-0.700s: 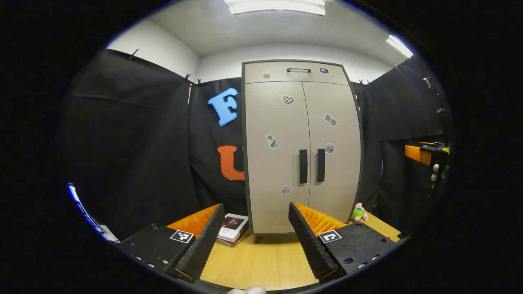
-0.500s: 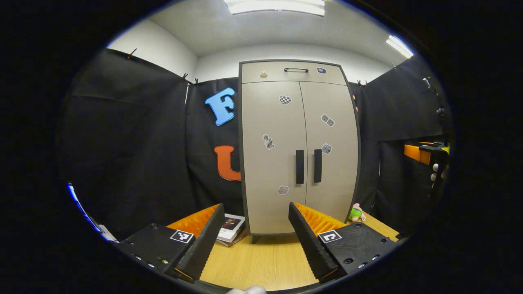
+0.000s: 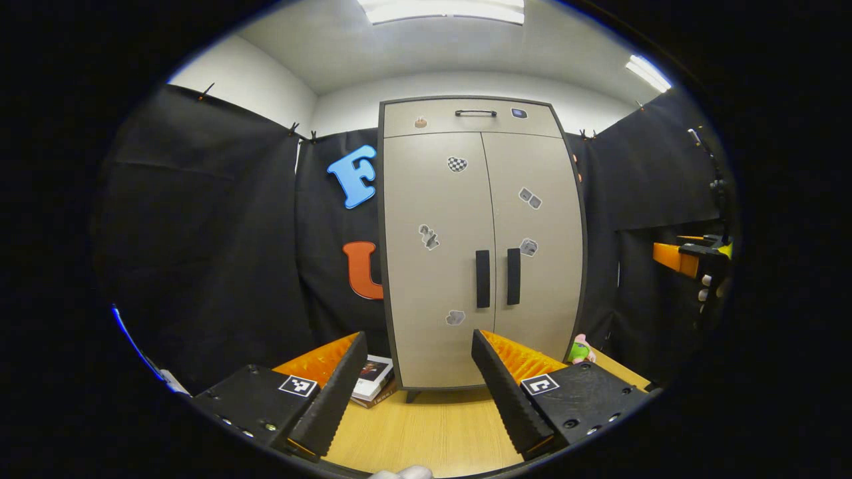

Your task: Open the right door of the double-door shoe cabinet with the right hand, and open the left door with the left hand.

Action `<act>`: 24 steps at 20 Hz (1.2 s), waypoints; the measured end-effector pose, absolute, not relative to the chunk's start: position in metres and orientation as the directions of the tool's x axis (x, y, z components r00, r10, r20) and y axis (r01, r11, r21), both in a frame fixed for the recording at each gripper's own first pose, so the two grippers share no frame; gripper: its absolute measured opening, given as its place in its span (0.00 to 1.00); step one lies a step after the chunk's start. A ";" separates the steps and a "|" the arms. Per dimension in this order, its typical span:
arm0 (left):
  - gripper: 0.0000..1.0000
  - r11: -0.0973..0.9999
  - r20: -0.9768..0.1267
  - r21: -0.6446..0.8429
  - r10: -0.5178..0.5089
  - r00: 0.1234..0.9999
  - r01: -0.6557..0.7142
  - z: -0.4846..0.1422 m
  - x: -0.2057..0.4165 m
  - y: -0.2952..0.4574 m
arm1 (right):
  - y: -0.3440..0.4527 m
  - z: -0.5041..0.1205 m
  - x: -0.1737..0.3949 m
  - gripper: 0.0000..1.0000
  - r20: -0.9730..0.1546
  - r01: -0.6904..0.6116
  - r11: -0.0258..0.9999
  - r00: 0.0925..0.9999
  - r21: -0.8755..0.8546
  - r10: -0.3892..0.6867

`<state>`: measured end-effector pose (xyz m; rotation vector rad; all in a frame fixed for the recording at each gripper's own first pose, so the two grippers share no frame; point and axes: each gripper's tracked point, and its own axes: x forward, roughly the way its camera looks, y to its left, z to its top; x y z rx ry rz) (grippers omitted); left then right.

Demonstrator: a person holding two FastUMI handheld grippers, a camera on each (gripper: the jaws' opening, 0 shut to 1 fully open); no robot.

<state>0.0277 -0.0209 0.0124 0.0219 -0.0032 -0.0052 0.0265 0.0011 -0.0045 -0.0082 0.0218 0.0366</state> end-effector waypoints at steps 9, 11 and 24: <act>0.96 0.999 0.035 0.036 0.001 0.999 -0.002 0.026 0.039 -0.025 | 0.004 -0.010 0.025 1.00 -0.045 -0.059 0.998 0.997 -0.005 0.059; 0.96 0.999 0.035 0.040 0.001 0.999 -0.003 0.027 0.040 -0.024 | 0.011 -0.009 0.025 1.00 -0.045 -0.069 0.998 0.997 -0.015 0.068; 0.96 0.999 0.012 0.033 0.022 1.000 -0.022 0.021 0.010 -0.002 | 0.147 -0.024 0.112 1.00 -0.070 -0.152 0.987 0.986 0.043 0.155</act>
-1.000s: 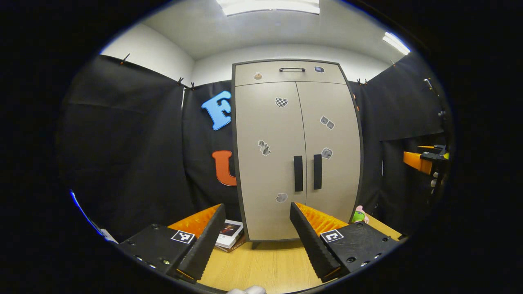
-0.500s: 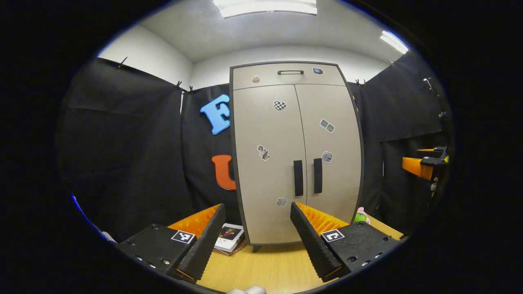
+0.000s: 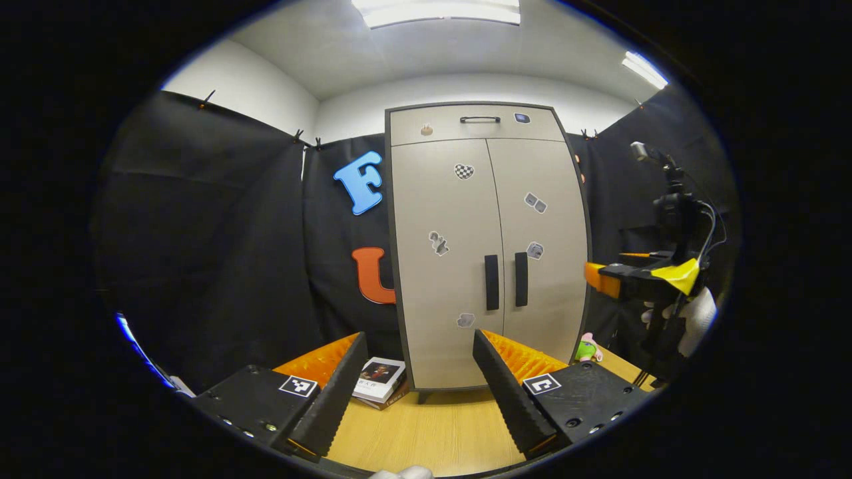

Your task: Open the right door of the double-door shoe cabinet with the right hand, and open the left door with the left hand.

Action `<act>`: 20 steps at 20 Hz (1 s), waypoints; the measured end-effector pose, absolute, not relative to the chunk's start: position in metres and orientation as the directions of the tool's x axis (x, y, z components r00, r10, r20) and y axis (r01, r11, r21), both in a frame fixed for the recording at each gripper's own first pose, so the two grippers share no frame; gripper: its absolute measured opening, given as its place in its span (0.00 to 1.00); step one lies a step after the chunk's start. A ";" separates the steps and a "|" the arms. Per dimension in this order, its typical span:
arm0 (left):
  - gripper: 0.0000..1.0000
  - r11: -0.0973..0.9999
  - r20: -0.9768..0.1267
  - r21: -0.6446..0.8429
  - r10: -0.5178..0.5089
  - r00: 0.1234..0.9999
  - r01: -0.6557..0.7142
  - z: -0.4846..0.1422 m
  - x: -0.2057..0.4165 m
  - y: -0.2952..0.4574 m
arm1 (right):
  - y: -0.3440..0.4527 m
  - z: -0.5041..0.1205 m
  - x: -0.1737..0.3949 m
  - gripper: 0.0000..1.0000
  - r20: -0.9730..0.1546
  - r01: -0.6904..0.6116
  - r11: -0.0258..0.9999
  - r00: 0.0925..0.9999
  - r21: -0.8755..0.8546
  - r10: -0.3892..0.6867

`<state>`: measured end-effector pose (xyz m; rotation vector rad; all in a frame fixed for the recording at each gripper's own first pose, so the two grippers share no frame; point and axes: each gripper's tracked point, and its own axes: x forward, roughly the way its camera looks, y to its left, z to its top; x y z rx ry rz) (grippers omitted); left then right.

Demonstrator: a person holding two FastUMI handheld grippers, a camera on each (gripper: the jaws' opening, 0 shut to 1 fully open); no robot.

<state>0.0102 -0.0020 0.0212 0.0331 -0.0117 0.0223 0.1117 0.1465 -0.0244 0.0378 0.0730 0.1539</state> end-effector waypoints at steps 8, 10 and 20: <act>0.96 0.988 -0.019 0.031 0.151 0.988 -0.150 0.012 0.005 0.009 | 0.237 -0.067 0.214 0.92 -0.164 -0.228 0.972 0.959 0.052 0.233; 0.96 0.982 -0.021 0.036 0.186 0.982 -0.185 0.012 0.006 0.017 | 0.245 -0.072 0.234 0.89 -0.166 -0.217 0.975 0.961 0.038 0.220; 0.96 0.961 -0.044 0.025 0.275 0.961 -0.274 0.001 0.012 0.037 | 0.252 -0.075 0.272 0.61 -0.173 -0.172 0.984 0.969 0.048 0.177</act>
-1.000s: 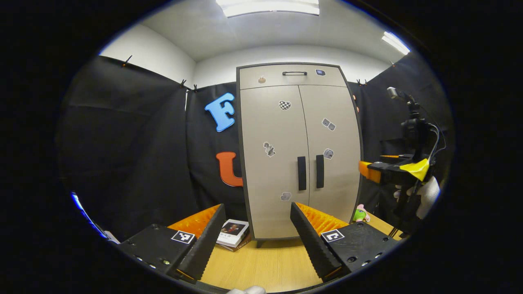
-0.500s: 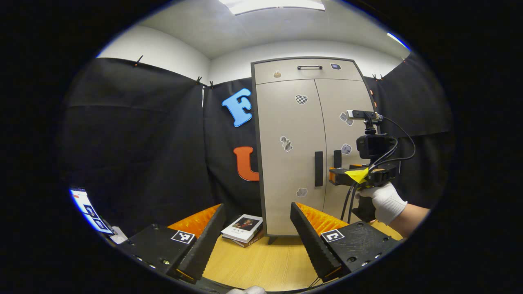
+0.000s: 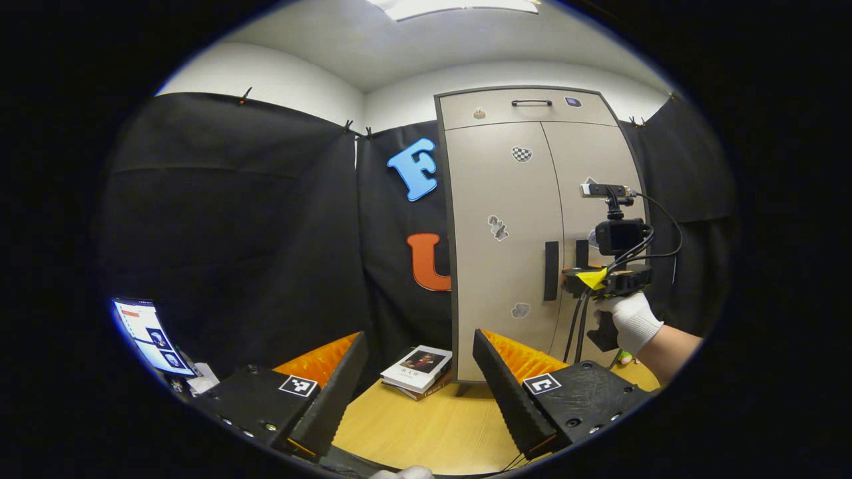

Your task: Open the right door of the double-door shoe cabinet with the right hand, and open the left door with the left hand.

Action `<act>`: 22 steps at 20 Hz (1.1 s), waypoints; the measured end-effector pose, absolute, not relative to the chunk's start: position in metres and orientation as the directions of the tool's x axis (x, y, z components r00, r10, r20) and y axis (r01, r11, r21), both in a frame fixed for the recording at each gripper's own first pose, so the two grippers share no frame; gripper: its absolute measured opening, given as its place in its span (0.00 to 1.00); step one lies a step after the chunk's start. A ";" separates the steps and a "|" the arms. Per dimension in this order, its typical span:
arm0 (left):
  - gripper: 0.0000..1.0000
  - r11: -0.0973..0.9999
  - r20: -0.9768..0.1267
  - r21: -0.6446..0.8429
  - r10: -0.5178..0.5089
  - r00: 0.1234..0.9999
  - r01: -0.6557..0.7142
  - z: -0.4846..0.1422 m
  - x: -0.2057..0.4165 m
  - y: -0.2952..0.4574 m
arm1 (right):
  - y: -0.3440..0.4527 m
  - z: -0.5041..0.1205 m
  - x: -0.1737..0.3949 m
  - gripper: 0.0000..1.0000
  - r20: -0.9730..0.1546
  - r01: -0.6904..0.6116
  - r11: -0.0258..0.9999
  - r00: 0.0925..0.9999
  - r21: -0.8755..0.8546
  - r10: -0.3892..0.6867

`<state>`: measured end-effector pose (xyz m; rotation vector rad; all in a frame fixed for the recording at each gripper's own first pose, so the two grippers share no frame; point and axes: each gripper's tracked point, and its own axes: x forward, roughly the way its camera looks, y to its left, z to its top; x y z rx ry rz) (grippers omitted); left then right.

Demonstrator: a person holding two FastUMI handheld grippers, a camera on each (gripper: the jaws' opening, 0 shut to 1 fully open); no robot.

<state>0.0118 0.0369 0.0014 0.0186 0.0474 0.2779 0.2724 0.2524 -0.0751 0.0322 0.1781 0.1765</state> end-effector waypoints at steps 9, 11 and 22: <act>0.96 0.960 -0.043 0.006 0.279 0.959 -0.279 -0.003 -0.008 0.056 | 0.246 -0.077 0.263 0.29 -0.199 -0.162 0.986 0.966 0.033 0.165; 0.96 0.963 -0.045 0.001 0.269 0.962 -0.269 -0.002 -0.005 0.060 | 0.240 -0.077 0.248 0.25 -0.198 -0.185 0.982 0.962 0.039 0.189; 0.96 0.990 -0.028 -0.010 0.138 0.990 -0.139 -0.009 -0.050 0.025 | 0.159 -0.076 0.145 0.16 -0.187 -0.172 0.984 0.966 0.040 0.176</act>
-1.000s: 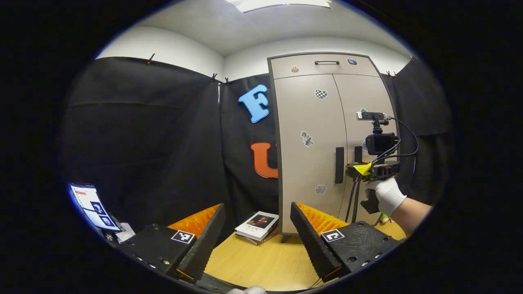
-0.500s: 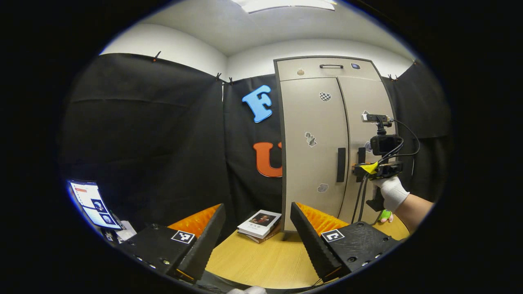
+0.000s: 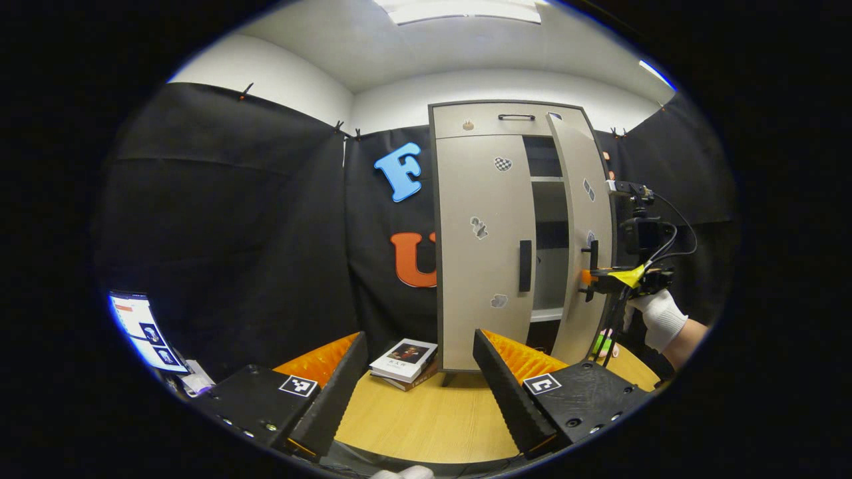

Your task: Open the right door of the double-door shoe cabinet with the right hand, and open the left door with the left hand.

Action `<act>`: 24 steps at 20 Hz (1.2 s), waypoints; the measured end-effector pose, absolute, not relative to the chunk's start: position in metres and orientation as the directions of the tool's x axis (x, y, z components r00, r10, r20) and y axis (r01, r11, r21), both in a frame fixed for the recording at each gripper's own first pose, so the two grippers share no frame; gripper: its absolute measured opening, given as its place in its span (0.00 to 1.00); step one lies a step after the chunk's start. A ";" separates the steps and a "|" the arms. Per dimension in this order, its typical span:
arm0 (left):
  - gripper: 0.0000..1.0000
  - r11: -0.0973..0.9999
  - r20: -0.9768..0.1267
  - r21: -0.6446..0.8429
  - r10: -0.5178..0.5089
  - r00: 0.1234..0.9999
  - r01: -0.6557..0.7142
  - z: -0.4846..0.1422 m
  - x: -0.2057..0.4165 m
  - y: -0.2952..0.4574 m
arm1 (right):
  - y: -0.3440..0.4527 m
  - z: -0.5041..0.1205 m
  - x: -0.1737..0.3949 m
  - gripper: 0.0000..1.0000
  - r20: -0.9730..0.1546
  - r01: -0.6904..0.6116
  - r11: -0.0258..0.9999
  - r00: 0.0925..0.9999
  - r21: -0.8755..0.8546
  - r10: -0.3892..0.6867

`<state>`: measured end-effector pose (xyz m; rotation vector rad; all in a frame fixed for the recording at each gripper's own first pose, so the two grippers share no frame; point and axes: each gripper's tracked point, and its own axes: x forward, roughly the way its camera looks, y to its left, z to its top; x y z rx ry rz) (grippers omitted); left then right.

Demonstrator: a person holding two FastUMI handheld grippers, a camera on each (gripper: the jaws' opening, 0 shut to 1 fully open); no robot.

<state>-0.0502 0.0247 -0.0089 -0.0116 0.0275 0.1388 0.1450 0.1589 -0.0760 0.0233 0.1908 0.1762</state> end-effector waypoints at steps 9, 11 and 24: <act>0.96 0.999 -0.018 -0.002 0.047 0.999 -0.047 -0.005 -0.056 -0.022 | 0.050 -0.076 0.114 0.04 -0.173 -0.105 0.994 0.980 -0.011 0.102; 0.96 0.999 -0.015 -0.005 0.038 0.999 -0.038 -0.004 -0.053 -0.036 | 0.033 -0.076 0.117 0.04 -0.172 -0.103 0.994 0.980 -0.018 0.099; 0.96 0.992 -0.019 -0.001 0.127 0.992 -0.128 0.010 -0.034 -0.130 | -0.026 -0.069 0.135 0.03 -0.166 -0.266 0.964 0.951 -0.008 0.261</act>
